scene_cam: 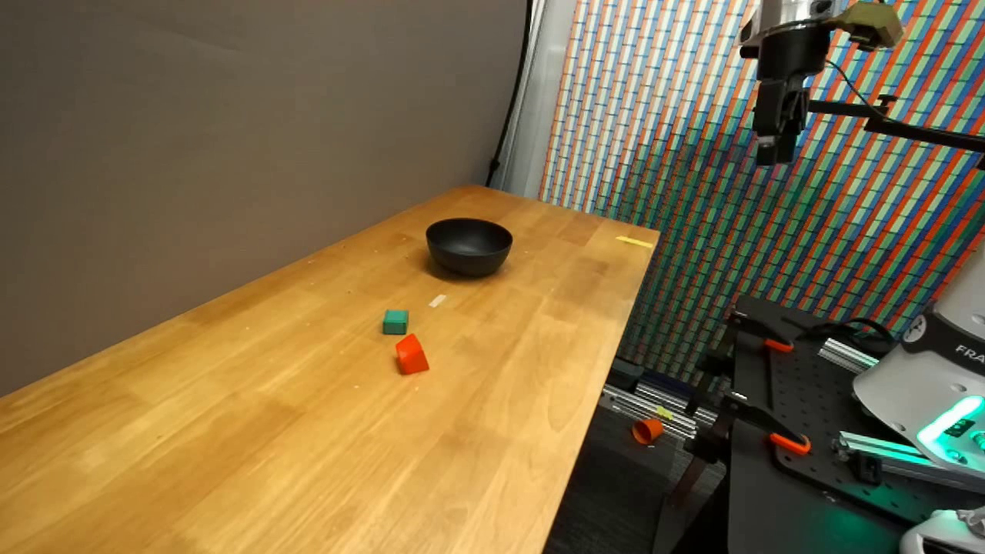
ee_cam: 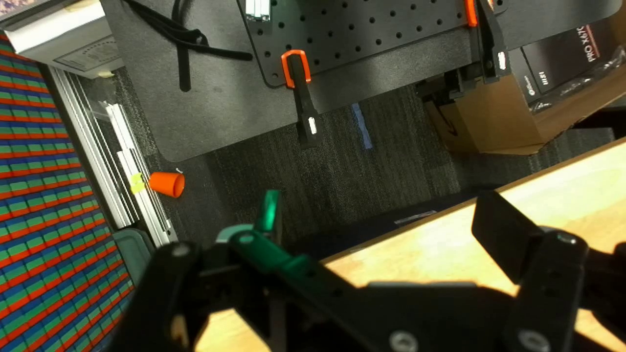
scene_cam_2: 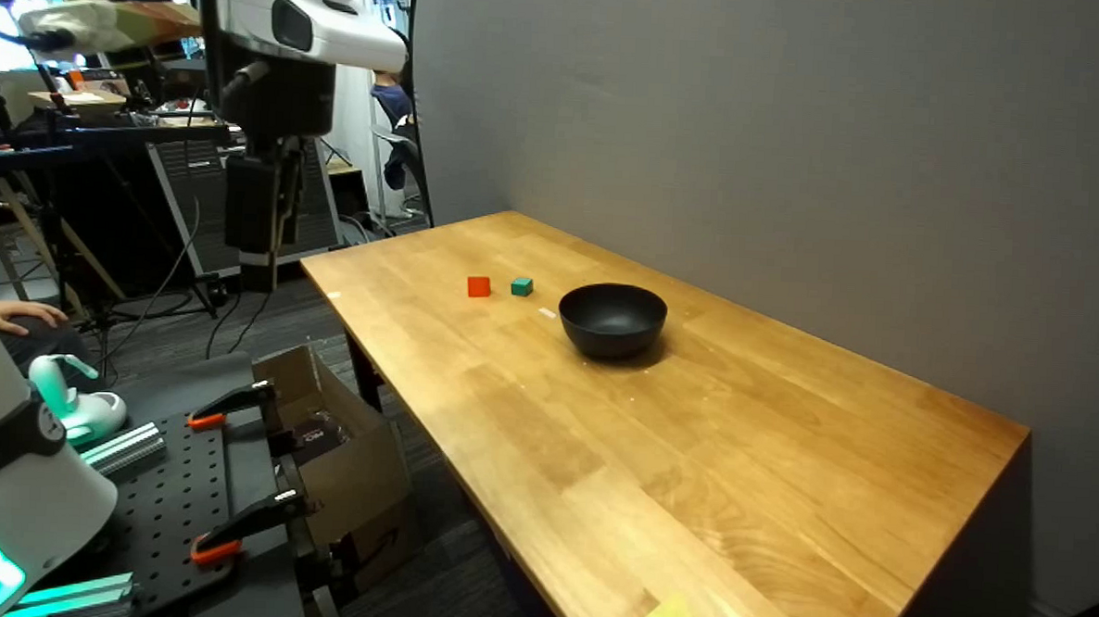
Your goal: Put the blocks in the bowl
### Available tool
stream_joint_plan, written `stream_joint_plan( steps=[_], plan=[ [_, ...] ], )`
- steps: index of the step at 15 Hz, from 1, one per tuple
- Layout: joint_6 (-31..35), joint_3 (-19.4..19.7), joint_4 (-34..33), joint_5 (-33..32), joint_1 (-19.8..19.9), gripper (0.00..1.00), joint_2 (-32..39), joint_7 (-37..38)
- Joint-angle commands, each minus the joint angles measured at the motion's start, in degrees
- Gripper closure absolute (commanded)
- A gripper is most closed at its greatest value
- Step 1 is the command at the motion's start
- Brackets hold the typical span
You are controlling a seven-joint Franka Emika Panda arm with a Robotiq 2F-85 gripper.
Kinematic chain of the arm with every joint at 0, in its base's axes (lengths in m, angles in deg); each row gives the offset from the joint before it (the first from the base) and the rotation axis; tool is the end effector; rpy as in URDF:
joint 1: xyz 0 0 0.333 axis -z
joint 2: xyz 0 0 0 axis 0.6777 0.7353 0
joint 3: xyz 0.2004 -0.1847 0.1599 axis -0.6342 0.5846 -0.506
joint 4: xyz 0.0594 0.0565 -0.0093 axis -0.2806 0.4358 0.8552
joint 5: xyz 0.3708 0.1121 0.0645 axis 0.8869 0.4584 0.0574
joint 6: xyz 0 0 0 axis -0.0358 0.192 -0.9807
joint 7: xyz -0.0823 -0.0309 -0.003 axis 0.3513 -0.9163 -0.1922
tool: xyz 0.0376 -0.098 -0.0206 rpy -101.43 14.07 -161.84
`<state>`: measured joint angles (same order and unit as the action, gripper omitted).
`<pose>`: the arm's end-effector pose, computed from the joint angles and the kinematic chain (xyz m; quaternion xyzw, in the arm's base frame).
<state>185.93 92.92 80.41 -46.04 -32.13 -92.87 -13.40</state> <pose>0.3069 -0.1213 0.4034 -0.9809 0.1369 0.1327 0.0389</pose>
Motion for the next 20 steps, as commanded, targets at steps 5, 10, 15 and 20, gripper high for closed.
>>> stream_joint_plan(
  steps=[5,10,15,20],
  plan=[
    [4.0,-1.8,-1.5,1.6,-2.0,0.00,4.6,0.2],
    [19.9,-7.9,-6.1,5.5,-9.6,0.00,18.8,-0.3],
    [27.5,-12.8,-17.1,5.9,-14.4,0.00,36.7,-0.9],
    [27.2,-16.3,-32.7,4.0,-17.1,0.00,53.8,-1.6]
  ],
)
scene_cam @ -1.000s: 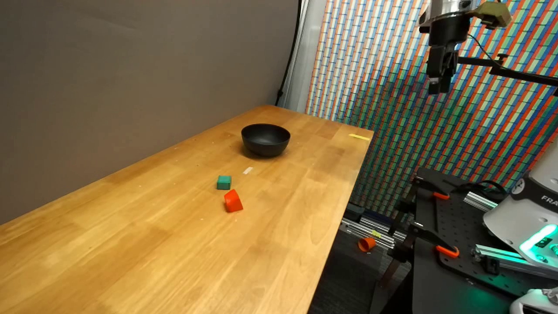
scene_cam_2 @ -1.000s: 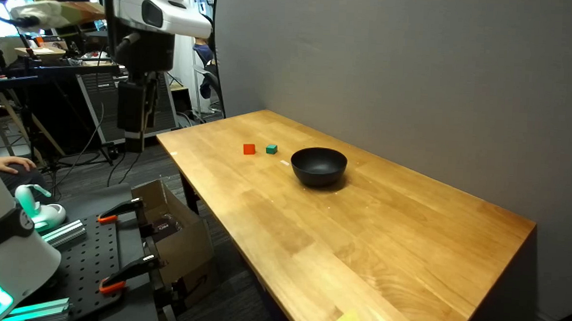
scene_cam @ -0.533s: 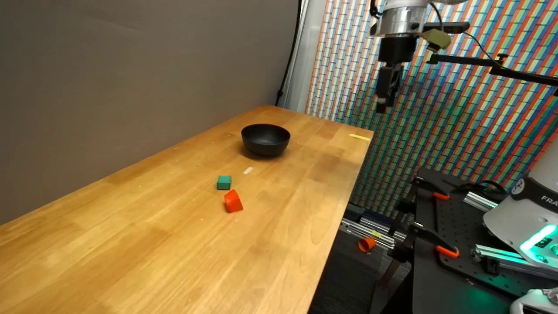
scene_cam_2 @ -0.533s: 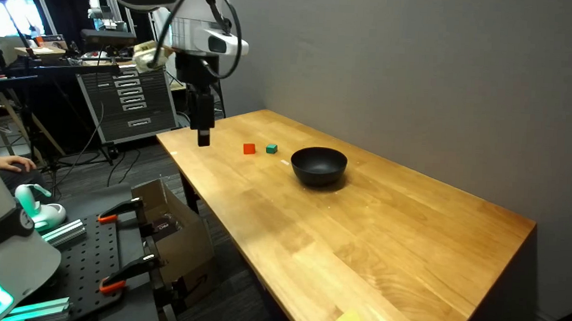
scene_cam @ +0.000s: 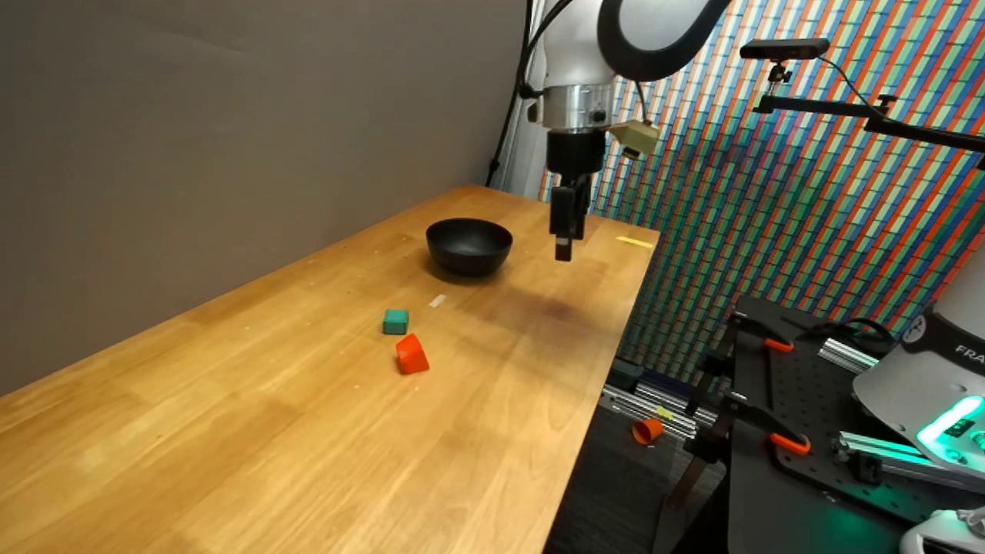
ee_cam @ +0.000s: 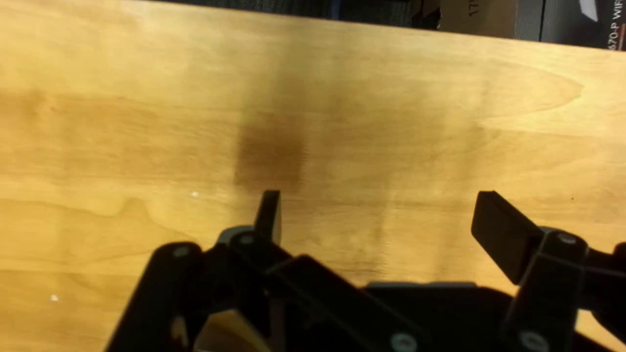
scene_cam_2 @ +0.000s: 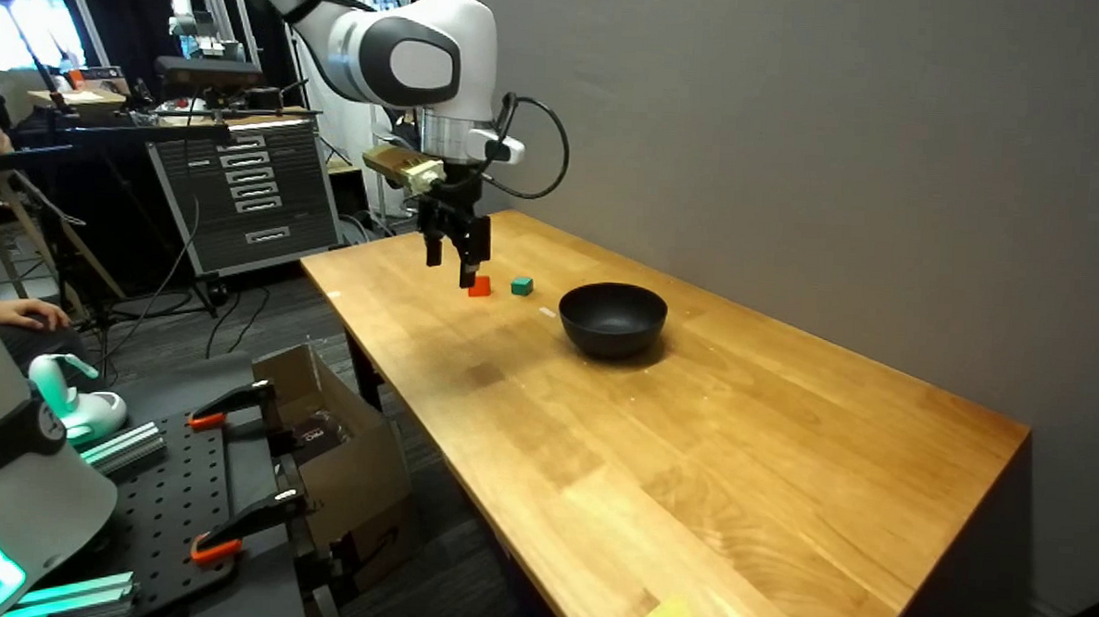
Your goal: Put the blocks in the bowl
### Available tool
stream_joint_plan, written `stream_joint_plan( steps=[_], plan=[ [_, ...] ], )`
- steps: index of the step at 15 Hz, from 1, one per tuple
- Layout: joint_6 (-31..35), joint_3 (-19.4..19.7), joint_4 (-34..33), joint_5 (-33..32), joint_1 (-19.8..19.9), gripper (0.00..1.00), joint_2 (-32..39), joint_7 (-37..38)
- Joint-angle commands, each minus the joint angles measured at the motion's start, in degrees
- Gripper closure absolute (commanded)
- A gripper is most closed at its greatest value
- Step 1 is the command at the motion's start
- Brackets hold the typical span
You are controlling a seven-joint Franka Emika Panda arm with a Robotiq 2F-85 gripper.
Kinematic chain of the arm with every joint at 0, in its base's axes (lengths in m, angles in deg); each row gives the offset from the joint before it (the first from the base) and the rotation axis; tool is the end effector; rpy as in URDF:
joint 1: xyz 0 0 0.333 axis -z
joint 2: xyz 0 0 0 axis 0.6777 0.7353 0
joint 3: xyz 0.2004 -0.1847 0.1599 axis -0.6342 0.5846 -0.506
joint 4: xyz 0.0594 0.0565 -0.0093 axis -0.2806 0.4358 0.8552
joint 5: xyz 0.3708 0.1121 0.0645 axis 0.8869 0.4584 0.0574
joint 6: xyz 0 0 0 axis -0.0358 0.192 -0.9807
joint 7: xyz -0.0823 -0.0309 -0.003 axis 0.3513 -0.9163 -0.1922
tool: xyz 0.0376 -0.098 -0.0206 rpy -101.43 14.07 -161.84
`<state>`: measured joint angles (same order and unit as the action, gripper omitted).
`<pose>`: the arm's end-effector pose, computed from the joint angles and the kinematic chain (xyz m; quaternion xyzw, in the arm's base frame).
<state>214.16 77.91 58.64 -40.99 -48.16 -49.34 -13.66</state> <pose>0.5094 0.0913 0.2688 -0.9924 -0.0940 0.0789 0.0064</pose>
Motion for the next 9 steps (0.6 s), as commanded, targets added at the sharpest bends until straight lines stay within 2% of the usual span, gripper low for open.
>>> stream_joint_plan(
  steps=[1,5,9],
  plan=[
    [-1.6,-1.9,-14.3,-1.3,-1.7,0.00,13.4,-1.6],
    [-3.2,-3.3,-24.8,-1.6,-3.7,0.00,23.1,-2.9],
    [-5.2,-3.8,-32.0,-1.4,-5.3,0.00,29.6,-3.1]
  ],
)
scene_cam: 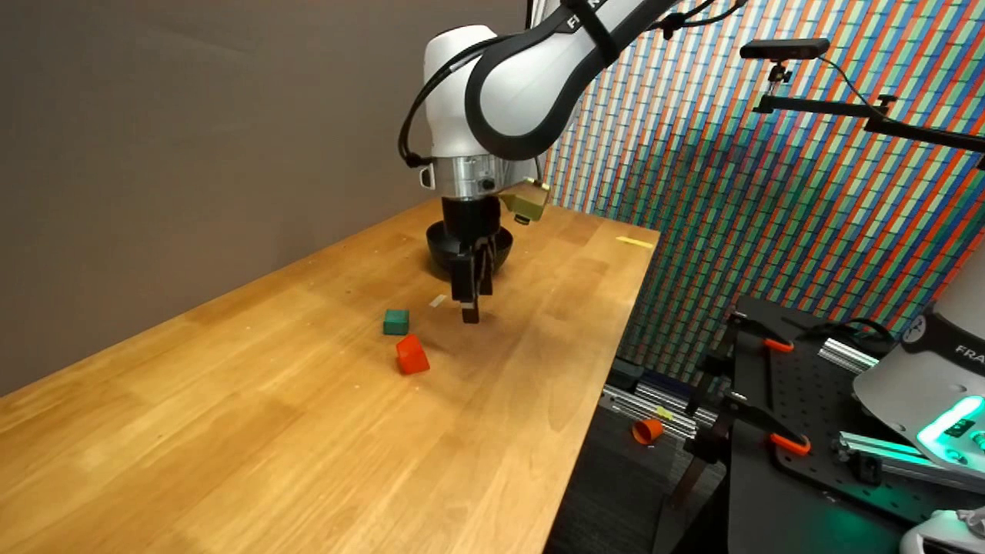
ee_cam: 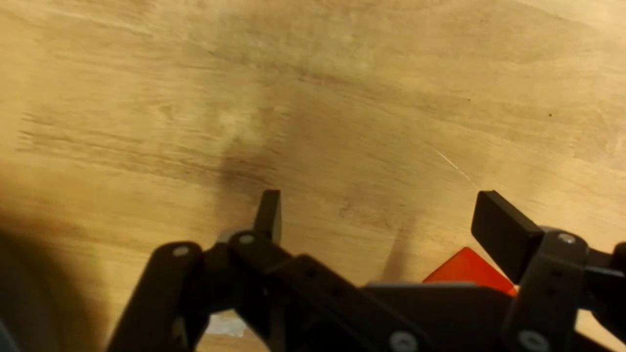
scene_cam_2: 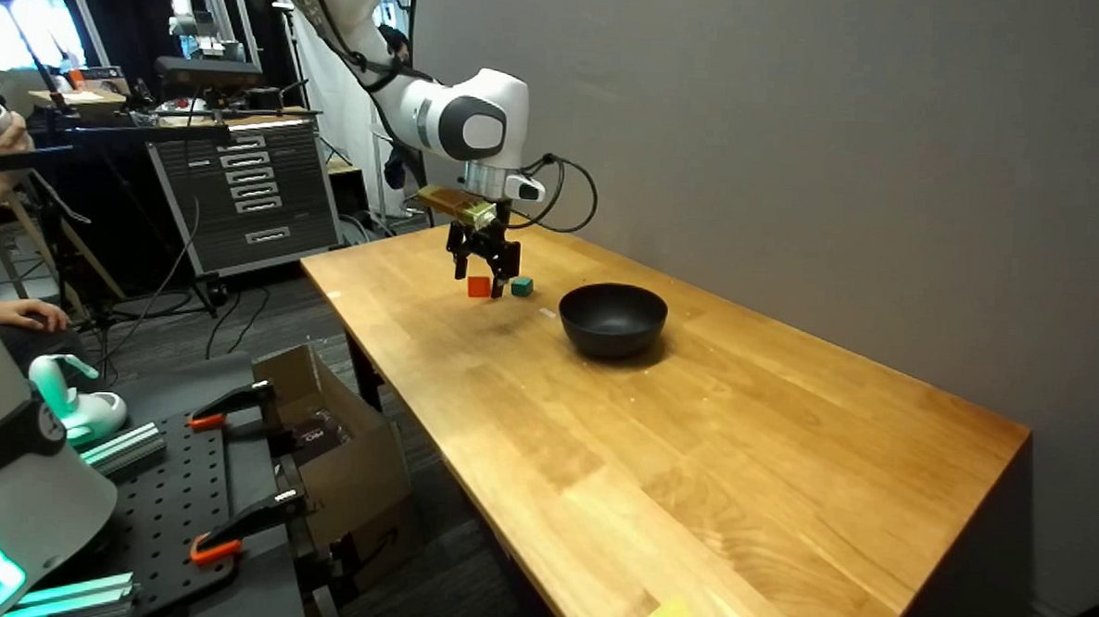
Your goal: Put the blocks in the bowl
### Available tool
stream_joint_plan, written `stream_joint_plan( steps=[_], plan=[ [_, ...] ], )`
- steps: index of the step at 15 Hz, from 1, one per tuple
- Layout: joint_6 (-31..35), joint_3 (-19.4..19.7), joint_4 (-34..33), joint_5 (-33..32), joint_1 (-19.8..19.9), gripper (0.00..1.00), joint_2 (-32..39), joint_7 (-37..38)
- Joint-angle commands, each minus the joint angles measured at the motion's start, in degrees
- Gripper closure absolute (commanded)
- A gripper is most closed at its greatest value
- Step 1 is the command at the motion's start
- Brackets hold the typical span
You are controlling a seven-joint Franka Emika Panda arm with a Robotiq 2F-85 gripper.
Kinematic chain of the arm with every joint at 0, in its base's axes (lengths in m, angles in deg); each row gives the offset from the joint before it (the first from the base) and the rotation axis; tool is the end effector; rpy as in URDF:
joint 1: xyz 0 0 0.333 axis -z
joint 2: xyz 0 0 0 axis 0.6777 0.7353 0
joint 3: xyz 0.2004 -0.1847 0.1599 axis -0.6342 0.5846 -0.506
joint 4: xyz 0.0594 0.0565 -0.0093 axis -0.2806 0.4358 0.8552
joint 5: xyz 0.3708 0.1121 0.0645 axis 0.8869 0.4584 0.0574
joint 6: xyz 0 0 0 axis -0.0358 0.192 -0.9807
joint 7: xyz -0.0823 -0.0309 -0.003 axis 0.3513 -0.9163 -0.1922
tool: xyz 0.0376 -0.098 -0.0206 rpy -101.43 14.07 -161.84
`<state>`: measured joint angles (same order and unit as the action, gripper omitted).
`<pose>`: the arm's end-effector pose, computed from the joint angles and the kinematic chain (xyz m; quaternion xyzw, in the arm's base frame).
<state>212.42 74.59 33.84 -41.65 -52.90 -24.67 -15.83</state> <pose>0.5964 0.1916 0.1862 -0.9792 -0.1773 0.0943 0.0299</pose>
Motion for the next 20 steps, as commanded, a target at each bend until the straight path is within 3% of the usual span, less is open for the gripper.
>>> stream_joint_plan(
  steps=[1,18,19,20],
  plan=[
    [-4.2,-0.6,-8.9,-0.3,-0.9,0.00,6.5,-0.5],
    [-8.3,-1.7,-24.9,-0.8,-6.6,0.00,18.6,0.4],
    [-8.4,-1.6,-25.3,-0.8,-6.7,0.25,18.8,0.7],
    [-8.6,-1.5,-25.6,-0.9,-6.7,0.28,18.9,0.8]
  ],
)
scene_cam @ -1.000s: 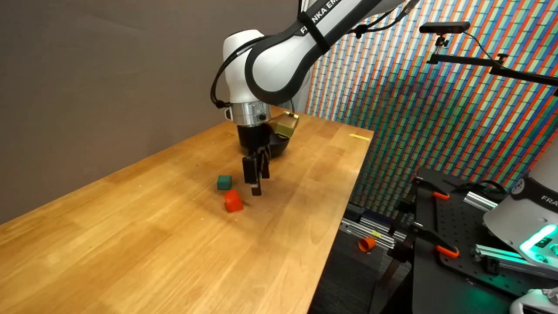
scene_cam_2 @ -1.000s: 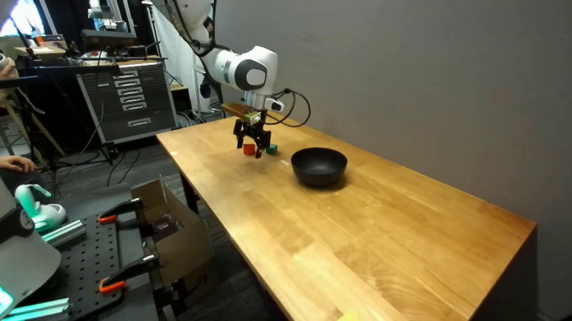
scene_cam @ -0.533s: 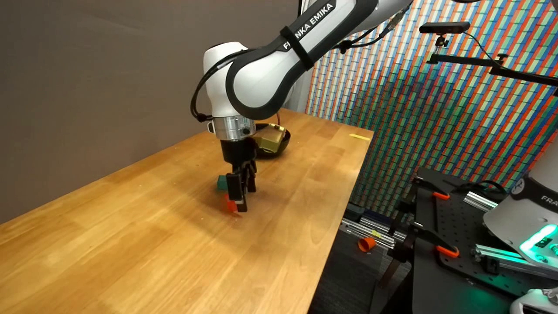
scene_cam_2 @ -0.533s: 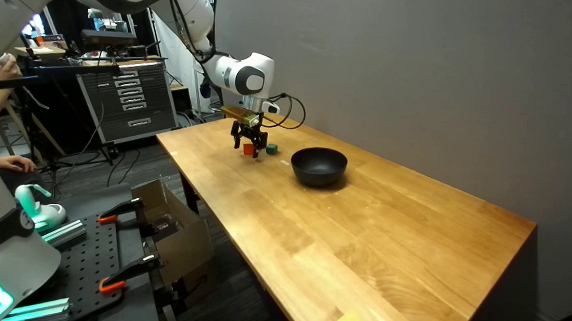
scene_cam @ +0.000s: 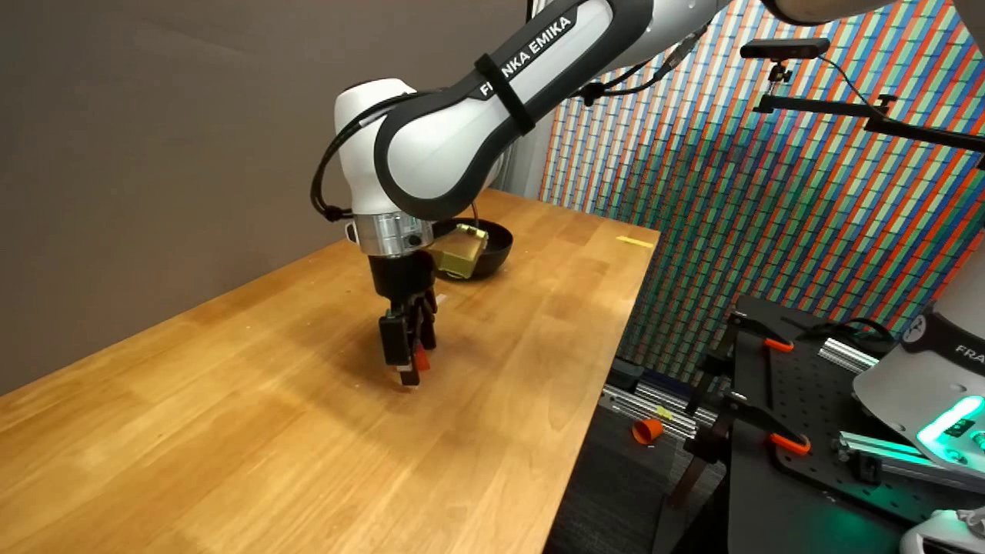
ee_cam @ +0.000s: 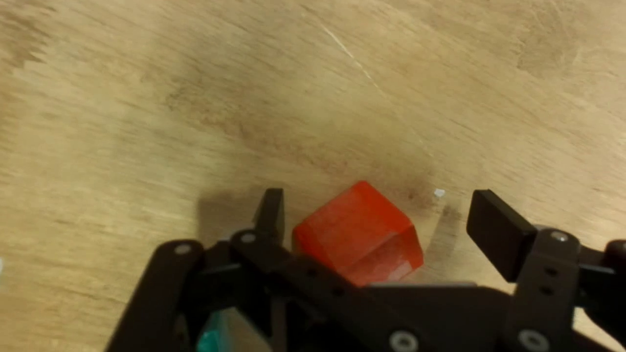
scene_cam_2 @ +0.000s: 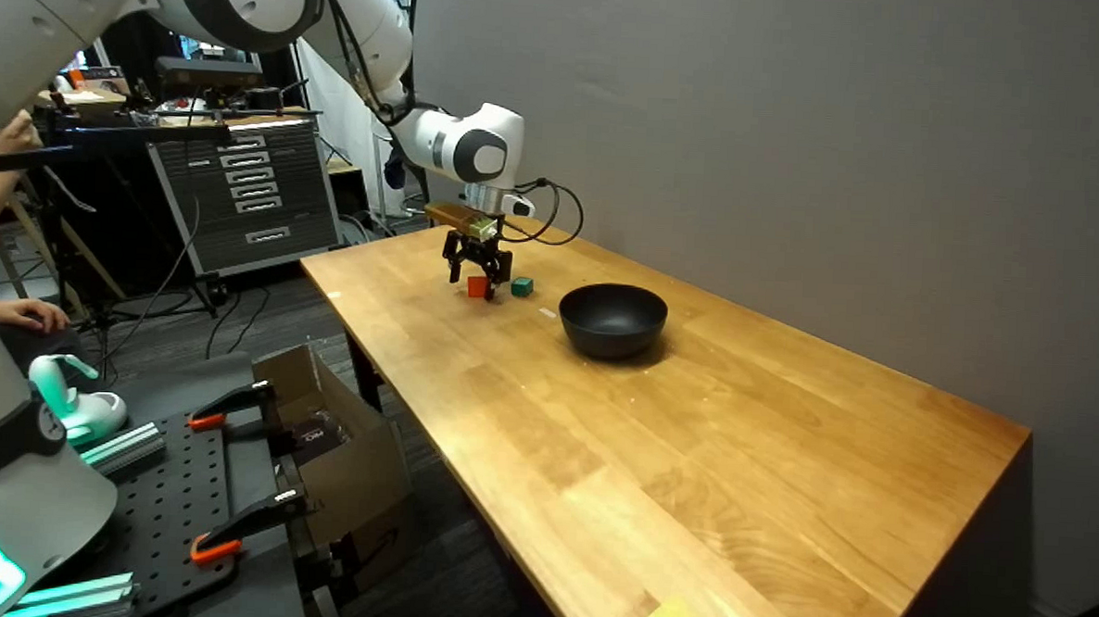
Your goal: Put the blocks in the bowl
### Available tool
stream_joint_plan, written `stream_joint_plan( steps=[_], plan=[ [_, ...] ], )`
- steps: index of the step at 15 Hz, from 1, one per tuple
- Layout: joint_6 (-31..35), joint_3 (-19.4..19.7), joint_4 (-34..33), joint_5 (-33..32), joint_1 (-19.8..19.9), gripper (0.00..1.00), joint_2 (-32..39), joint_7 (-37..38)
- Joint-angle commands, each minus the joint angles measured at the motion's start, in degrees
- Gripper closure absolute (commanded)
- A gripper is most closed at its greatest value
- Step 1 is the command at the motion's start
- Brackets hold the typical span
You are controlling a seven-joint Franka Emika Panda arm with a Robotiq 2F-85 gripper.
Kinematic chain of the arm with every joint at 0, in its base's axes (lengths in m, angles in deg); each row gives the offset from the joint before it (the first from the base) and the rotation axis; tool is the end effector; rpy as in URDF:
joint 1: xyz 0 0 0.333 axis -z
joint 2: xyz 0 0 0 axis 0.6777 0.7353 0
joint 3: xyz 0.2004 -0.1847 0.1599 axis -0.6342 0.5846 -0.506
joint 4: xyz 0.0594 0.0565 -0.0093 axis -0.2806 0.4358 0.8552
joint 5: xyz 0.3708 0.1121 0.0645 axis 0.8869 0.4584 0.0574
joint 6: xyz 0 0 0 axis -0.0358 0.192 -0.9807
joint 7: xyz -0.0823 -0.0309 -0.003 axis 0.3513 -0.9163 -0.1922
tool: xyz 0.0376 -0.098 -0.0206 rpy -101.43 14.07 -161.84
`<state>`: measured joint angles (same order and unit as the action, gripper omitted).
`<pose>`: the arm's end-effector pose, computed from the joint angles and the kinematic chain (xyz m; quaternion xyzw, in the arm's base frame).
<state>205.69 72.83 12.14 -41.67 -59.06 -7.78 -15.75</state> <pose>0.6303 0.2890 0.1329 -0.9657 -0.2278 0.1151 0.0488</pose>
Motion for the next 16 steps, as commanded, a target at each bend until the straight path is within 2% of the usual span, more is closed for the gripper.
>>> stream_joint_plan(
  steps=[1,5,6,8,16],
  plan=[
    [-1.9,0.4,-4.2,-0.9,-0.6,0.34,2.0,0.8],
    [-0.4,2.1,-1.5,-2.2,-0.6,0.66,0.1,2.5],
    [-0.1,2.6,-0.5,-2.5,-0.5,0.69,-0.8,3.3],
    [2.5,5.1,3.4,-4.7,-0.3,0.73,-3.9,6.4],
    [11.3,17.7,19.3,-15.4,-0.1,0.74,-17.6,22.5]
  ],
)
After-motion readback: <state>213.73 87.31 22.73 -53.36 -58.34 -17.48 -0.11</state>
